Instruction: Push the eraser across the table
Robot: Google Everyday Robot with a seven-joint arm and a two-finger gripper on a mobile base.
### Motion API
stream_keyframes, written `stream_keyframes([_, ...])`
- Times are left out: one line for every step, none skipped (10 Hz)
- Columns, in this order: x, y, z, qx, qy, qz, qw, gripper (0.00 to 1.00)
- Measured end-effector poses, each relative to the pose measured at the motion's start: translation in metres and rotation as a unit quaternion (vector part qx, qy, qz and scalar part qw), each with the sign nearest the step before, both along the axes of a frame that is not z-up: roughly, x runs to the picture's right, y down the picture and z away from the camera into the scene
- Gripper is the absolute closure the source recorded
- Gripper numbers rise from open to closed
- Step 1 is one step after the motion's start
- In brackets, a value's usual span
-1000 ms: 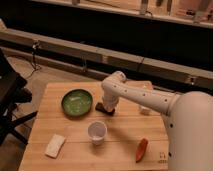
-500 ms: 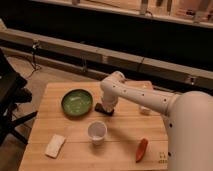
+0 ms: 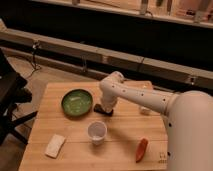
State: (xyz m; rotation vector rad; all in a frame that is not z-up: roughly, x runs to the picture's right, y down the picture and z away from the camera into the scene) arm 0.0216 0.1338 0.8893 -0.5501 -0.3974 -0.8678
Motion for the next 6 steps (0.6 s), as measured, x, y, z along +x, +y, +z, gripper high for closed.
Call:
stream_keyframes([0.0000,0.0001,0.0000,0.000,0.000,0.000,1.0000,1.00])
stream_keyframes([-0.0002,0.0002,0.0000,0.000,-0.001,-0.001,1.0000,1.00])
stream_keyframes([-0.0027,0.0013,-0.0010,-0.001,-0.006,-0.007,1.0000,1.00])
stream_keyframes([-0.0023,0.0012,-0.0010,-0.001,-0.005,-0.007,1.0000,1.00])
stream_keyframes([-0.0023,0.0012,-0.0011,-0.001,-0.005,-0.007,1.0000,1.00])
stream_keyframes([-0.0023,0.0012,-0.0011,-0.001,-0.005,-0.007,1.0000,1.00])
